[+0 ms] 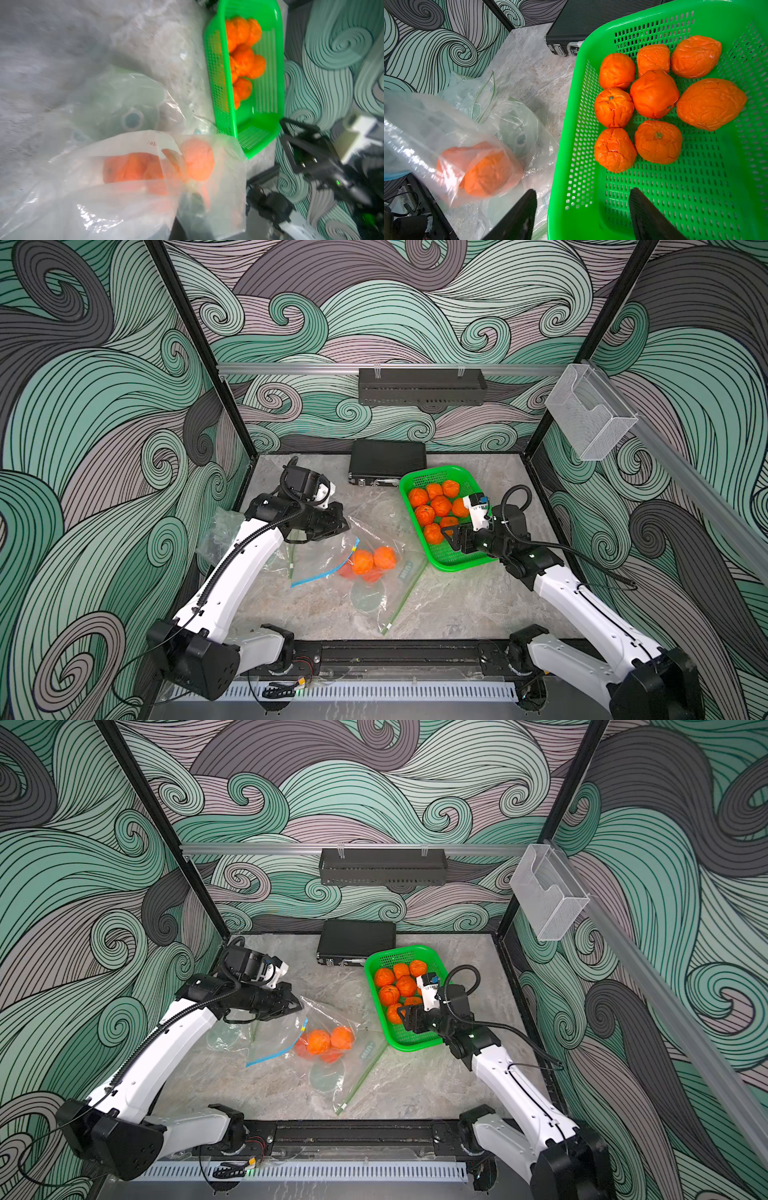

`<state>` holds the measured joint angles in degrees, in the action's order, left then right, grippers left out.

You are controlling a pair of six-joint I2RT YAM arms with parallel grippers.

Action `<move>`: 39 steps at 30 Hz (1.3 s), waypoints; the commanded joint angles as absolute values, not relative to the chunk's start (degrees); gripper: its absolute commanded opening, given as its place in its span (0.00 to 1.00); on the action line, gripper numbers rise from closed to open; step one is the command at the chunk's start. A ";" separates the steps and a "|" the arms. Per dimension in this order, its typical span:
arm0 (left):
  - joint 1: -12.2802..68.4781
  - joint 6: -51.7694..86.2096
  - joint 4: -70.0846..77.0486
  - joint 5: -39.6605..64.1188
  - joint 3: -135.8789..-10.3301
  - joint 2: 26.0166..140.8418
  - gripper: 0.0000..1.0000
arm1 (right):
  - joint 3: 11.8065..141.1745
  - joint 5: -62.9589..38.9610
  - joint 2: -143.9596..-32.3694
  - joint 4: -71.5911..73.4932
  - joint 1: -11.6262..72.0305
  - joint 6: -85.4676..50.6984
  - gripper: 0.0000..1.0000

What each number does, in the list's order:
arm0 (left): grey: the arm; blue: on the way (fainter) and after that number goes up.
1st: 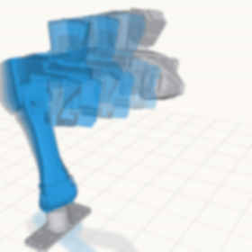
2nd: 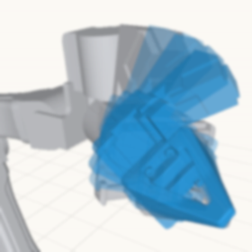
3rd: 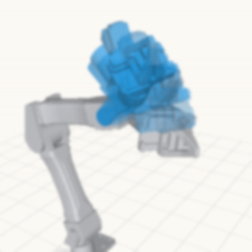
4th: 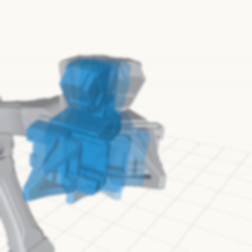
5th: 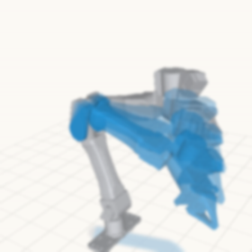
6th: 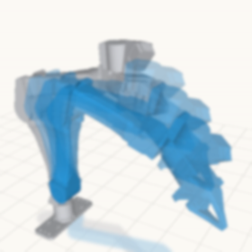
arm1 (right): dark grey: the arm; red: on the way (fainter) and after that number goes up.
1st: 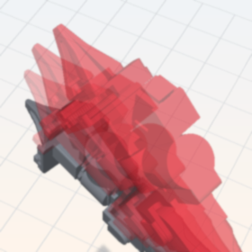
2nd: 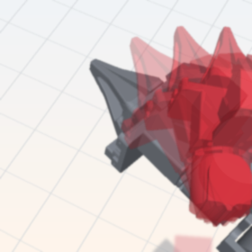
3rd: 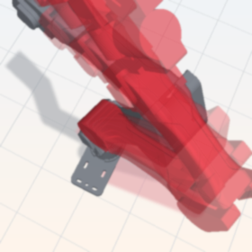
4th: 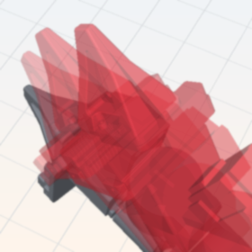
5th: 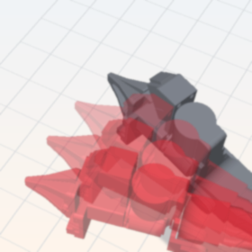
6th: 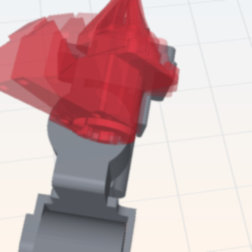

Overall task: Open the zip-top bag and take out the orange
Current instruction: Place the zipper food storage bag in the zipper food storage bag.

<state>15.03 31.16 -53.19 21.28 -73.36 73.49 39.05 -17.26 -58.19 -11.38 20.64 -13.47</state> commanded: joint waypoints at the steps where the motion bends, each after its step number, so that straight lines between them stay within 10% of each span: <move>1: 12.61 31.99 -49.93 9.85 -77.89 76.71 0.00 | 38.24 -17.39 -57.66 -10.68 20.92 -12.74 0.71; 16: 3.17 29.24 -58.39 2.55 -96.26 94.18 0.00 | 38.06 -17.84 -57.39 -10.72 21.10 -12.84 0.72; 22: 3.62 30.05 -51.88 19.56 -87.64 85.53 0.00 | 38.19 -18.18 -57.96 -10.40 21.23 -13.02 0.72; 39: 22.32 30.08 -43.71 35.43 -72.90 89.12 0.00 | 36.46 -28.41 -53.49 -3.97 25.98 -15.98 0.73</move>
